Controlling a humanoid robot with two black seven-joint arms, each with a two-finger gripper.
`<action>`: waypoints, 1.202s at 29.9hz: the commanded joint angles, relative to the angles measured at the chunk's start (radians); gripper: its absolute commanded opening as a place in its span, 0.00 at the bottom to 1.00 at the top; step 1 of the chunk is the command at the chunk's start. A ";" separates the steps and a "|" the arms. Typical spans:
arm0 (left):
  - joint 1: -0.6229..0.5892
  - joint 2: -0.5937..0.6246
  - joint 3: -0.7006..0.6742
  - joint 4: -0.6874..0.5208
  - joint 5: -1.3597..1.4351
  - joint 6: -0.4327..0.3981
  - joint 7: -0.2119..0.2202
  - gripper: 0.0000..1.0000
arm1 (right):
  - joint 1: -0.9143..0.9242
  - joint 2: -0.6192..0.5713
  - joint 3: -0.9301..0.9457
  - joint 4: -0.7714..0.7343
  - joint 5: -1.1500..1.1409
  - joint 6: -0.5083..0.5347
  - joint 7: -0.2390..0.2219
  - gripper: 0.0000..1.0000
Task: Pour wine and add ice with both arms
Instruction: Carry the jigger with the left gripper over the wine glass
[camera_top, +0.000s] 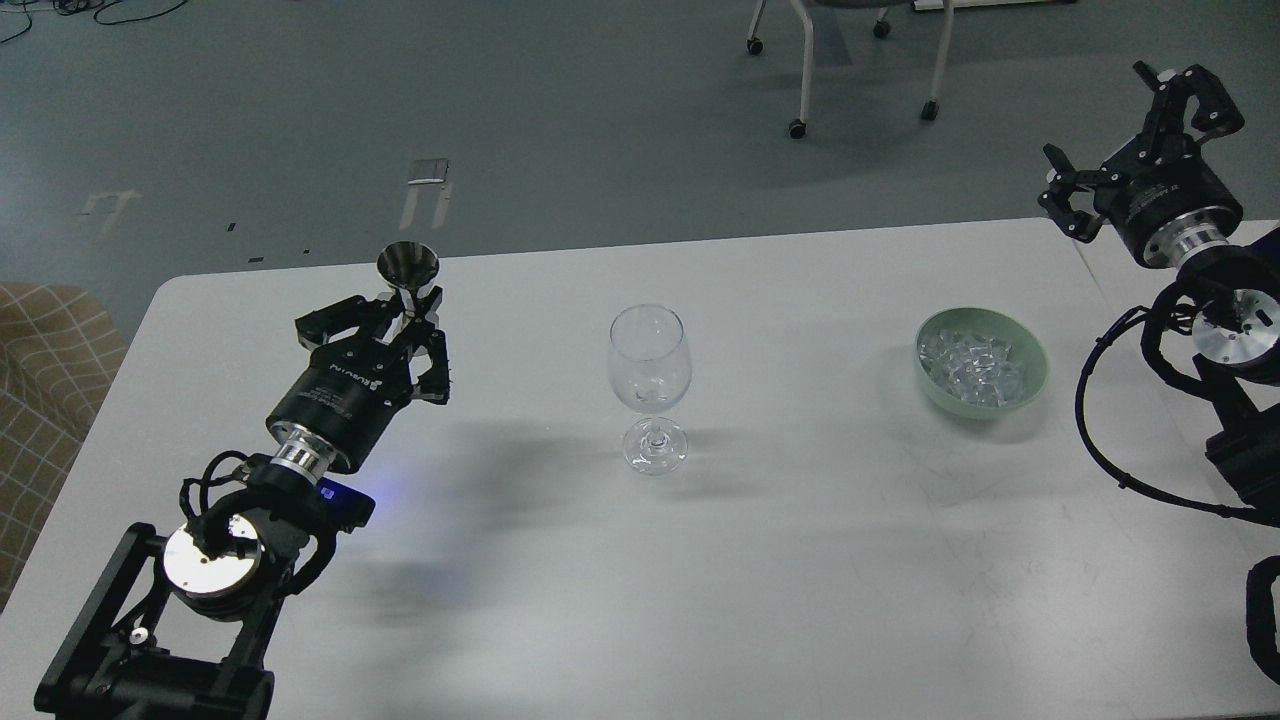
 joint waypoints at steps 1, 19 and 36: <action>-0.049 -0.007 0.032 -0.001 0.034 0.027 -0.006 0.00 | -0.002 -0.004 0.002 0.000 0.000 0.000 0.003 1.00; -0.088 -0.043 0.112 -0.001 0.155 0.042 -0.006 0.00 | -0.005 -0.008 0.002 0.000 0.000 0.000 0.006 1.00; -0.155 -0.018 0.186 -0.012 0.212 0.071 0.009 0.00 | -0.011 -0.011 0.002 -0.002 0.000 0.002 0.004 1.00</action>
